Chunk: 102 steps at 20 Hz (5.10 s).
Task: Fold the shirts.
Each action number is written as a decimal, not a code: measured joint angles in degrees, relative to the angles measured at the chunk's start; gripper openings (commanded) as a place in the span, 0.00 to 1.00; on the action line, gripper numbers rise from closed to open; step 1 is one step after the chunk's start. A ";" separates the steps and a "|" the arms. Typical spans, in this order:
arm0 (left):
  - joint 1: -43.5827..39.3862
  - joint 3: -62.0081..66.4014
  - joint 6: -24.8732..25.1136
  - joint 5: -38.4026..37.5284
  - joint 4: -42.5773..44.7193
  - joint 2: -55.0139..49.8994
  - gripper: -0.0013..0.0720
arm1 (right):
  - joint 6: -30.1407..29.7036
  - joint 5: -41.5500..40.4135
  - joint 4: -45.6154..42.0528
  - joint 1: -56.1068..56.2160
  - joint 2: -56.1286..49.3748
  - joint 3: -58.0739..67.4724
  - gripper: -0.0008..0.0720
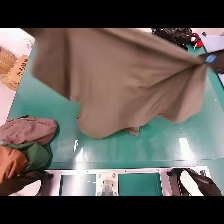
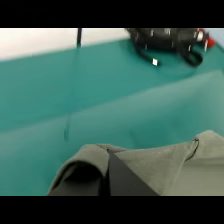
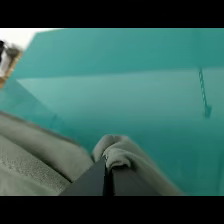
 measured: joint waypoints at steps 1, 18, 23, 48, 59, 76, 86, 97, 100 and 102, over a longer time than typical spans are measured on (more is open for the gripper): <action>-0.28 0.00 0.57 0.13 -0.74 -4.15 0.05 | -0.87 -1.88 -0.09 0.37 -2.73 -2.91 0.03; 0.98 4.68 -4.39 -17.55 -6.36 -30.36 0.05 | -7.85 -7.91 -2.10 -3.23 -39.85 1.14 0.52; 0.83 -5.35 -5.84 -25.99 -4.15 -21.92 0.05 | -6.78 -3.30 -2.93 -12.66 -39.85 2.91 0.52; -7.58 -69.13 -5.20 19.69 -21.88 0.63 0.05 | -6.43 -4.39 -3.76 -20.57 -47.21 2.99 0.66; 10.80 -58.05 5.03 15.58 -19.67 -3.52 0.05 | -4.48 3.69 -7.30 -16.79 -46.99 -6.71 0.65; 11.45 -56.81 10.47 8.92 -19.74 -4.15 0.05 | 0.59 22.03 -22.82 -7.34 -47.36 -8.22 0.23; 11.45 -52.81 11.19 2.32 -19.87 -4.00 0.05 | -1.33 17.38 -18.08 -5.66 -43.10 -3.32 0.03; 11.47 -9.38 11.19 -9.07 -29.51 6.49 0.05 | 2.95 11.65 2.34 -8.63 -16.85 26.53 0.03; 11.50 4.87 9.38 -9.25 -30.69 9.25 0.05 | 7.08 3.58 4.52 -12.48 -8.13 32.94 0.03; 11.50 9.27 8.35 -7.87 -31.10 11.93 0.05 | 8.57 -0.85 4.98 -15.52 -2.86 34.77 0.03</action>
